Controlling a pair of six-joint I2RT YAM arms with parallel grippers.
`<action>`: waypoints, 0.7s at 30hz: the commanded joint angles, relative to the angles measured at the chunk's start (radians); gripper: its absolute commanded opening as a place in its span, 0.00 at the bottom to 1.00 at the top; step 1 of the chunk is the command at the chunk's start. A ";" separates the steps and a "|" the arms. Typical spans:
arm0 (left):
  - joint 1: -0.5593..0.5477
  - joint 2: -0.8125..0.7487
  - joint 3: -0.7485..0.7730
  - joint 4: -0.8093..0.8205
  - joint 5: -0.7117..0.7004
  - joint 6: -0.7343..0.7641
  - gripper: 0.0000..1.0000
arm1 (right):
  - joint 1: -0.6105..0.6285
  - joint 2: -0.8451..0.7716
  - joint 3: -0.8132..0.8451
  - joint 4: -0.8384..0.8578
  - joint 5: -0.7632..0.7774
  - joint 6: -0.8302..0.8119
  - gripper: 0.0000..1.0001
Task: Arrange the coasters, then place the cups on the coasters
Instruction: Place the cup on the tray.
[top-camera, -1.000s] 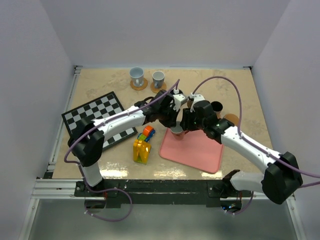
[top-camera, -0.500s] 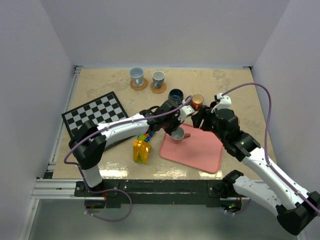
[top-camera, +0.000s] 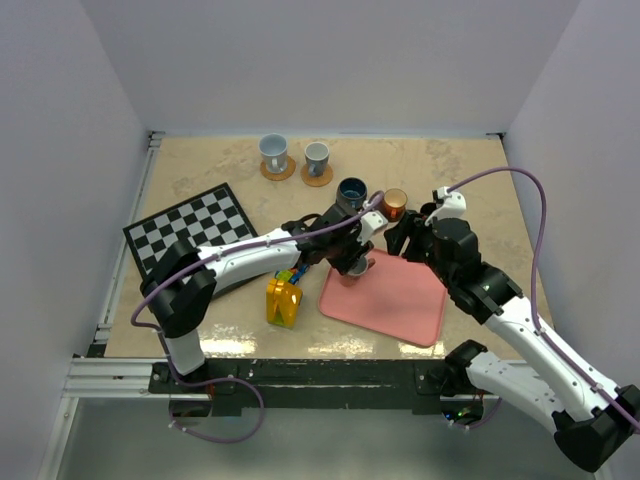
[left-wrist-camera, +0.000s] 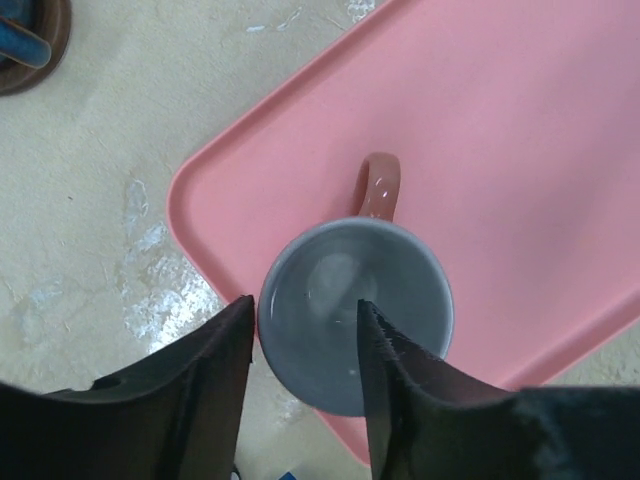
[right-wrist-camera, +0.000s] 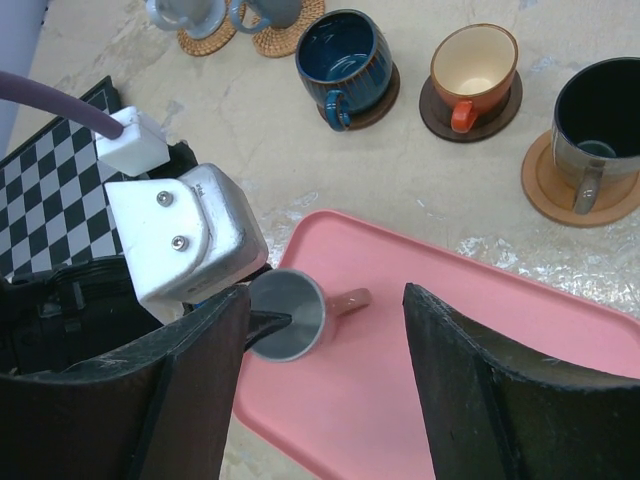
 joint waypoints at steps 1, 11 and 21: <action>-0.006 -0.034 0.041 0.012 -0.058 -0.132 0.54 | -0.004 -0.008 0.001 0.024 0.030 0.015 0.68; -0.005 -0.060 0.122 -0.195 -0.213 -0.526 0.64 | -0.004 0.021 0.004 0.079 0.010 -0.019 0.70; -0.008 -0.062 0.165 -0.417 -0.226 -0.922 0.63 | -0.002 0.055 -0.003 0.148 -0.054 -0.095 0.72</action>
